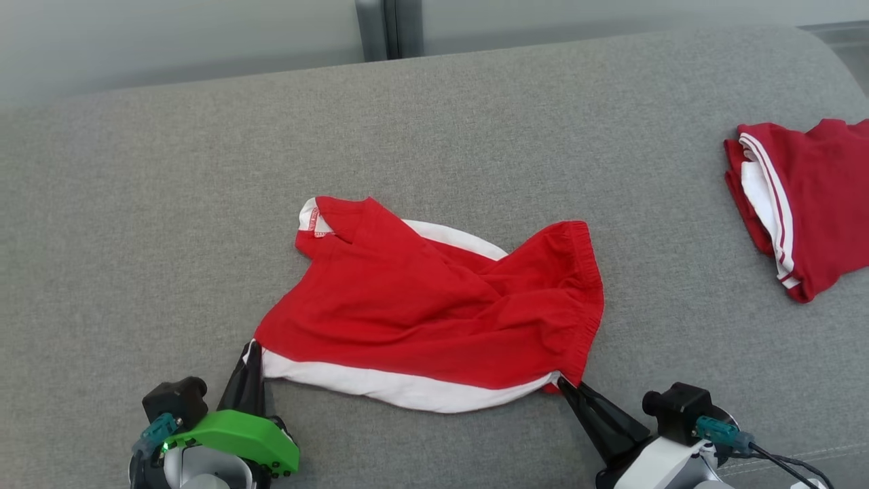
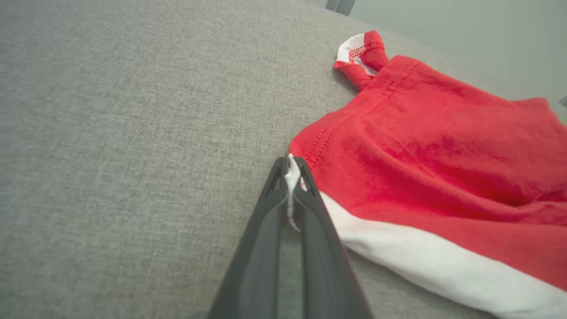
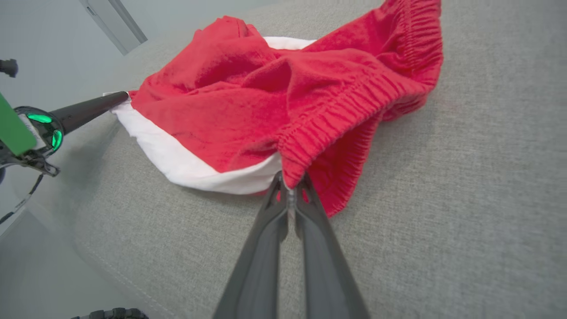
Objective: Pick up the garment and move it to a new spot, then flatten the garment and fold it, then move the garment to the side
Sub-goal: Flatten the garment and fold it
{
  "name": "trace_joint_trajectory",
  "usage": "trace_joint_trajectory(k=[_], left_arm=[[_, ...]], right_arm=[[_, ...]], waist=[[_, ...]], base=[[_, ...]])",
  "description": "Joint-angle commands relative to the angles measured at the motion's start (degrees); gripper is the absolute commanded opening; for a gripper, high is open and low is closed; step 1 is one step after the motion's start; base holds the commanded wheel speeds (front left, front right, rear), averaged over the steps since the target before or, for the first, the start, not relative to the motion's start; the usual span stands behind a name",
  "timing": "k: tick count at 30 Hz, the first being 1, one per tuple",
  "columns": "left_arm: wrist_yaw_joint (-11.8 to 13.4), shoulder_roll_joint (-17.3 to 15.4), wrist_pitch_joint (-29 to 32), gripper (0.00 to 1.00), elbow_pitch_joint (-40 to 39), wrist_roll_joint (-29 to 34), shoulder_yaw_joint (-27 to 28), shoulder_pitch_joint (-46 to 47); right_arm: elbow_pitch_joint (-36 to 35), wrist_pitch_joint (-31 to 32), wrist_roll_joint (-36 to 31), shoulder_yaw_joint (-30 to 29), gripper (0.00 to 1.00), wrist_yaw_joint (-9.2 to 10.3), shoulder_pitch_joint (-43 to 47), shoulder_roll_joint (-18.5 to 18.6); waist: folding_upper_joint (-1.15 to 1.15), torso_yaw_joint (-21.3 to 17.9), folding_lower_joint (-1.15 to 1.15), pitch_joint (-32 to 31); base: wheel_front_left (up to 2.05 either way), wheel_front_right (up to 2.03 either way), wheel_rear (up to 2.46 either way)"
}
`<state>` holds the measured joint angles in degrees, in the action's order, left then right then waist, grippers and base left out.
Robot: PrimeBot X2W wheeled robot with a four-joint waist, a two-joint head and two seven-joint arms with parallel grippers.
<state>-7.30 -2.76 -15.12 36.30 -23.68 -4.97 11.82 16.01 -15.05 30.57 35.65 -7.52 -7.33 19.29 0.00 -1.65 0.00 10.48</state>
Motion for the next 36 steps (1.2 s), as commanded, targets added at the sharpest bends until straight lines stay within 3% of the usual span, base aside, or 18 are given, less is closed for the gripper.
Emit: trace_joint_trajectory(k=[1,7,12,17,22,25,30,33,36], left_arm=[[-0.2,-0.3,0.01,0.0,-0.73,-0.25,0.12,-0.93],[-0.24,-0.27,0.01,0.0,-5.82,-0.19,-1.12,-2.39],[-0.23,-0.29,0.01,0.0,-10.68,2.12,-2.03,3.08],[-0.2,-3.95,0.01,0.0,-9.1,4.21,-5.12,20.23],[-0.21,-6.28,0.28,0.0,-0.69,6.08,-6.94,40.04],[2.19,-6.15,0.12,0.0,3.57,7.11,-6.03,52.22],[6.58,-5.69,-0.05,0.0,5.67,11.16,-5.68,69.28],[7.65,-5.8,-0.02,0.0,2.29,13.69,-5.58,72.99],[6.92,-5.11,0.05,0.0,-0.26,14.61,-5.19,71.67]], right_arm=[[-0.03,-0.15,-0.27,-0.35,0.0,0.08,0.74,-0.05],[-2.81,-0.16,0.26,-2.07,0.0,0.08,1.19,0.52],[-6.99,-0.16,1.09,-3.34,0.0,0.08,-4.82,3.09],[-5.28,-0.15,4.29,-3.54,0.0,0.08,-22.06,6.91],[2.73,0.7,6.62,1.58,0.0,0.08,-43.39,10.13],[8.93,1.88,7.26,3.17,0.0,0.08,-56.83,10.2],[18.1,0.48,1.88,4.34,0.0,0.08,-76.74,10.06],[21.21,-0.02,-0.66,2.45,0.0,0.08,-82.93,8.93],[20.61,-0.09,-3.6,1.88,0.0,0.08,-82.99,9.21]], waist=[[0.0,0.1,0.0,-1.93],[0.0,0.4,0.0,-6.35],[0.0,0.17,0.0,-6.72],[0.0,0.42,0.0,-2.38],[0.0,1.3,0.0,5.21],[0.0,2.22,0.0,10.51],[0.0,4.9,0.0,16.63],[0.0,6.17,0.0,18.88],[0.0,7.44,0.0,20.48]], base=[[0.0,0.0,0.0],[0.0,0.0,0.0],[0.0,0.0,0.0],[0.0,0.0,0.0],[0.0,0.0,0.0],[0.0,0.0,0.0],[0.0,0.0,0.0],[0.0,0.0,0.0],[0.0,0.0,0.0]])
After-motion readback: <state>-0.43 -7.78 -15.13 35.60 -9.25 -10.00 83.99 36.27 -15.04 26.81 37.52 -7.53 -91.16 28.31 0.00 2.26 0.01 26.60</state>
